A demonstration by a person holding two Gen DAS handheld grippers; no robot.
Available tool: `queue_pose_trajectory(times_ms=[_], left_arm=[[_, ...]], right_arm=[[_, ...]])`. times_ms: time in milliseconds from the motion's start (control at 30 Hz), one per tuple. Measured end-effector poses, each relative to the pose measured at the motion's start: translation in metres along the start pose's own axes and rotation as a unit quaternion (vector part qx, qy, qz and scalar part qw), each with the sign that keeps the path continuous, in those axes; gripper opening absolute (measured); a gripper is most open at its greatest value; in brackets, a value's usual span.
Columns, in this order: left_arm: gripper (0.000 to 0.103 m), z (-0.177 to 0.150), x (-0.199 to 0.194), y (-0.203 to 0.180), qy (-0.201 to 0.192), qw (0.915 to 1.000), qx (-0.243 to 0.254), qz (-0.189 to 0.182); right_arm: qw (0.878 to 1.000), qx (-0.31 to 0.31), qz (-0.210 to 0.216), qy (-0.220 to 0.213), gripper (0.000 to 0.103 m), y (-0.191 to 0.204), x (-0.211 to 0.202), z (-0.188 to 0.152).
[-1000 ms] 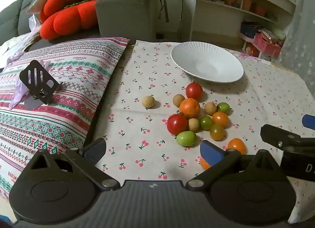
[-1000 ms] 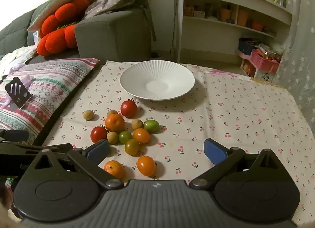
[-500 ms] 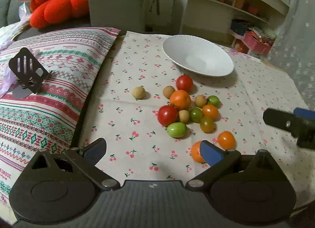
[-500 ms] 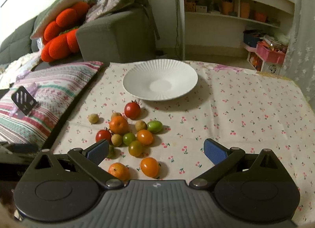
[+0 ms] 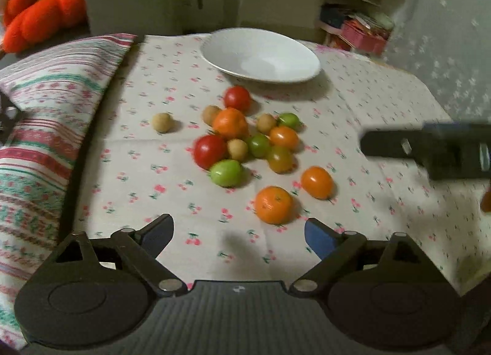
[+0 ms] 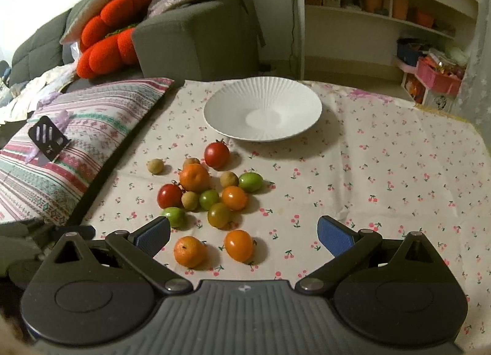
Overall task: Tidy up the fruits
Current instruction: 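Move both grippers toward the fruit pile, aiming at two mandarins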
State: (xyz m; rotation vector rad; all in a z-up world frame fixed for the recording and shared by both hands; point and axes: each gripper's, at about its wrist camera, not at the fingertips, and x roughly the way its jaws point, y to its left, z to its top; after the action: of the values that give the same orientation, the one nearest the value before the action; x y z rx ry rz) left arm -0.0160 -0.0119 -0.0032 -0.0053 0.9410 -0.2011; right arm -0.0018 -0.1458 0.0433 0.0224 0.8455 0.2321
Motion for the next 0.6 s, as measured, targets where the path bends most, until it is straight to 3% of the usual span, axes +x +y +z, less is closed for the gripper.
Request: queue_pose_trajectory(times_ms=[133, 267, 433, 600], left_arm=[[0.078, -0.003, 0.013, -0.001, 0.006, 0.9995, 0.003, -0.032], [0.072, -0.003, 0.025, -0.005, -0.006, 0.9993, 0.011, -0.035], [0.052, -0.004, 0.041, -0.011, 0.002, 0.9988, 0.021, -0.045], [0.037, -0.002, 0.044, -0.019, -0.009, 0.9981, 0.039, -0.047]], right_arm=[[1.000, -0.005, 0.016, -0.012, 0.102, -0.005, 0.004, 0.005], [0.998, -0.050, 0.031, -0.008, 0.100, -0.009, 0.014, 0.019], [0.997, -0.042, 0.063, 0.035, 0.091, -0.014, 0.034, 0.026], [0.992, -0.092, 0.076, 0.042, 0.087, 0.004, 0.044, 0.031]])
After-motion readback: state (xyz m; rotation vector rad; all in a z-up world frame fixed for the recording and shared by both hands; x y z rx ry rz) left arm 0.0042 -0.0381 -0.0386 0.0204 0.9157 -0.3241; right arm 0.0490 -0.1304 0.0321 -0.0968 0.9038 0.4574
